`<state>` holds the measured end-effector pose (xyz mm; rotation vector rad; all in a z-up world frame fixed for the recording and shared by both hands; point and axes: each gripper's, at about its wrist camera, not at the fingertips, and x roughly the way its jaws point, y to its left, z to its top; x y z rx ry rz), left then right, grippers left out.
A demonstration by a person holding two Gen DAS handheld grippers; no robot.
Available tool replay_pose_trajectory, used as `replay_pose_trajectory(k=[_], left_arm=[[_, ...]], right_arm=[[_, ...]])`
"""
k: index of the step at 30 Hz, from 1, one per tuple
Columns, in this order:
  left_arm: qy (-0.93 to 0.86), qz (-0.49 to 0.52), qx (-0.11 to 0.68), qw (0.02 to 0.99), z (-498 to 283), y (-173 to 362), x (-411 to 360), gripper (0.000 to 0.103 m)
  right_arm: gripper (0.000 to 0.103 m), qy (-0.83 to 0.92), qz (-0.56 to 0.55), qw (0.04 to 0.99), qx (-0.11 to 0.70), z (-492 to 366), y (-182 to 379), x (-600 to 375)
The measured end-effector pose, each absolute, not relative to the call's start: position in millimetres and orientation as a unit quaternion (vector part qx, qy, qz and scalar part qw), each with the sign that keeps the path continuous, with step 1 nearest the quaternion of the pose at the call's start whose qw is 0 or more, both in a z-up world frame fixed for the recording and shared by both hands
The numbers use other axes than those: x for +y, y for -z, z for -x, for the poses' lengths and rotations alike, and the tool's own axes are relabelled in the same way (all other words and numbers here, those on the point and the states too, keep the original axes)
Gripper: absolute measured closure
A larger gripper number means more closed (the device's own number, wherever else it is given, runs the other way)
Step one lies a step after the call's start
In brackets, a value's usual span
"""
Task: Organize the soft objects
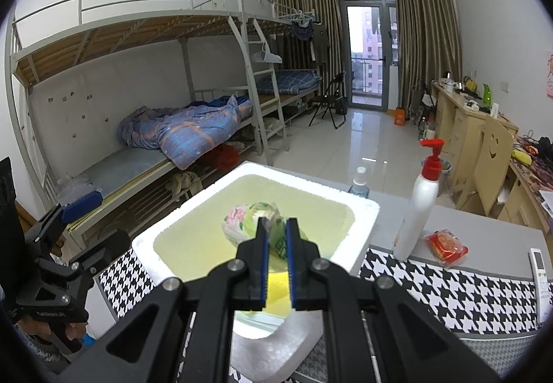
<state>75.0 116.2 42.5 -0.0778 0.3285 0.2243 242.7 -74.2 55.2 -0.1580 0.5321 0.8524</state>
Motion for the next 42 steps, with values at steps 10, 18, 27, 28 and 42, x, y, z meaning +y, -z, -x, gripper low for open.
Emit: replay_pose_trajectory(k=[10, 18, 27, 28, 42], left_arm=[[-0.115, 0.043, 0.165, 0.979, -72.2, -39.5, 117.6, 0.001], [-0.114, 0.042, 0.164, 0.979, -70.8, -39.6, 114.6, 0.001], [-0.115, 0.032, 0.157, 0.980, -64.0, -44.8, 102.1, 0.001], [-0.115, 0.032, 0.156, 0.980, -63.6, -45.4, 101.3, 0.001], [-0.101, 0.031, 0.145, 0.984, -56.3, -56.9, 82.9, 0.001]], right_arm=[[0.021, -0.425, 0.081, 0.870, 0.235, -232.9, -52.9, -70.1], [0.021, -0.431, 0.075, 0.871, 0.224, -224.7, -54.1, -79.1], [0.001, -0.428, 0.068, 0.877, 0.209, -217.1, -57.1, -91.3], [0.001, -0.422, 0.071, 0.879, 0.209, -216.6, -56.4, -91.5], [0.001, -0.413, 0.044, 0.889, 0.193, -206.9, -63.9, -123.7]])
